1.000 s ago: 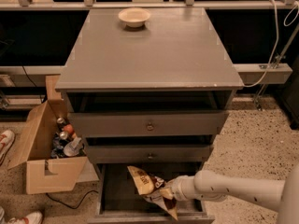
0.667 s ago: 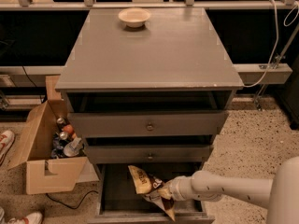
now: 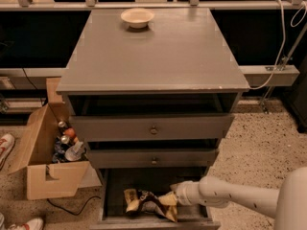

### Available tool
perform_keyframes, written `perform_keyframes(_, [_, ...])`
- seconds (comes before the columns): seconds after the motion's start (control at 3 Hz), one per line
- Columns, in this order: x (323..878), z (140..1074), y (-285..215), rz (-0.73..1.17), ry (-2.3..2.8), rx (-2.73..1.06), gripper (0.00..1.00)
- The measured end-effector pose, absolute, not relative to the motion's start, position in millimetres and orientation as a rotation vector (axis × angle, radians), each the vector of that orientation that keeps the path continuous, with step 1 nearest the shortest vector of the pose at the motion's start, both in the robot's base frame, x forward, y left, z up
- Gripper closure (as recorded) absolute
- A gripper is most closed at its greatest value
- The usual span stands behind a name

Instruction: Place brown chip bag into bottom drawer

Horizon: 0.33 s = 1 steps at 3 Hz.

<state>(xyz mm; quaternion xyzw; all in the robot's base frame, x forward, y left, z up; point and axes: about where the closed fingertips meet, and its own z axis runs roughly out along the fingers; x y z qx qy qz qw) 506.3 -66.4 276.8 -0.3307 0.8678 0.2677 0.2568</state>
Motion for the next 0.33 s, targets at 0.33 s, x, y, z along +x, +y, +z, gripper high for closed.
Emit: perform_keyframes(0.33, [515.2, 287.1, -85.5, 0.754, 2.318, -0.835, 0.0])
